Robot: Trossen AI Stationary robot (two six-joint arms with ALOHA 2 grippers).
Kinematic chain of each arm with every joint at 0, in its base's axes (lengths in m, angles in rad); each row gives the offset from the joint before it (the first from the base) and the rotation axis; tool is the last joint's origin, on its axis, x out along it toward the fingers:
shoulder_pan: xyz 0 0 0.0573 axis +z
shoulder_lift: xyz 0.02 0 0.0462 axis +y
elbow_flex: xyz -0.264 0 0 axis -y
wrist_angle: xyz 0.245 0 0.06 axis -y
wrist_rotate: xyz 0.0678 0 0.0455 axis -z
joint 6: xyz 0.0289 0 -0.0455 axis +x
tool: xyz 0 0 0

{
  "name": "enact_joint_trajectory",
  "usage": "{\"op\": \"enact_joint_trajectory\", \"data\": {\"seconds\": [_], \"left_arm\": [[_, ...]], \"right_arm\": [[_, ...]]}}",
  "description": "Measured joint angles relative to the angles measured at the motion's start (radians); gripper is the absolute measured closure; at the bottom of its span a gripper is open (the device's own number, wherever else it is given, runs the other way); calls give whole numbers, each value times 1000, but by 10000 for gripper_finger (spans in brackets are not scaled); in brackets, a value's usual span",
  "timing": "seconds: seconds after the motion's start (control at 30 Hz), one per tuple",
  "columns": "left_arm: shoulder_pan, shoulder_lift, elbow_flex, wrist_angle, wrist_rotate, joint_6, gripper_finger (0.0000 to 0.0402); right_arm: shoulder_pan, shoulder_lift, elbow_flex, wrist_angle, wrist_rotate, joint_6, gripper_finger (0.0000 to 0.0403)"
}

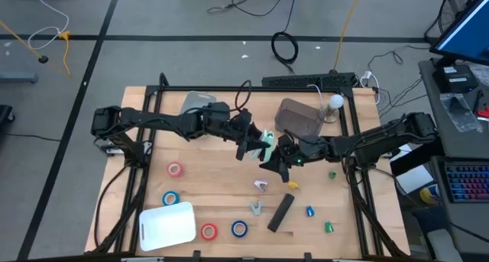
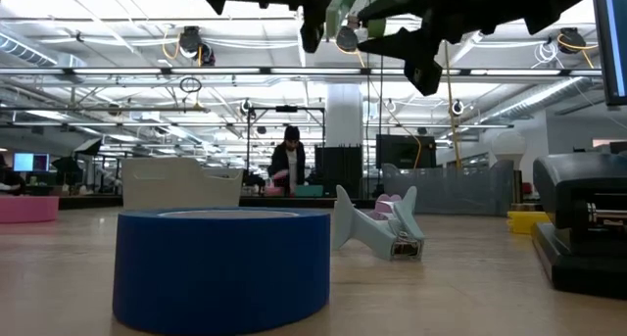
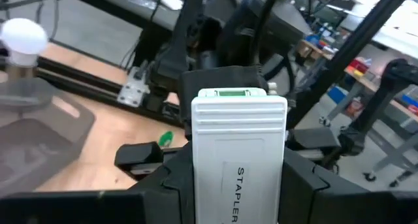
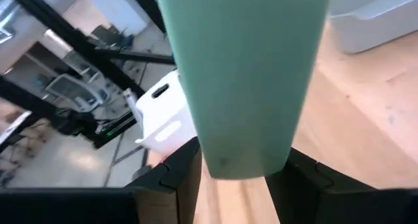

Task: Pick and place Stapler, Stapler remover, tape
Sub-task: Put the green stapler into the gray bin

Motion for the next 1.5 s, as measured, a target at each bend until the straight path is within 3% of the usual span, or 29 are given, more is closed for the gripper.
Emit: {"op": "enact_joint_trajectory", "data": {"seconds": [0.23,0.53,0.77,0.93,1.17,1.37,1.5], "left_arm": [[0,1,-1,87,-44,-15,259],[35,2,-1,137,-87,-28,259],[88,-9,-1,123,3,-55,259],[118,-76,-1,-16,105,-36,259],[122,-209,-1,-233,125,16,259],[78,-207,-1,-198,125,21,259],[56,-179,-1,-117,118,1,259]], "right_arm": [[-7,-1,2,81,34,-34,221],[1,-1,2,8,-1,-20,180],[16,-4,2,-53,-16,-18,178],[23,-34,2,-71,-10,-18,202],[23,-86,2,-62,76,-35,267],[18,-111,2,88,146,-106,338],[7,-108,2,97,145,-124,383]]}}
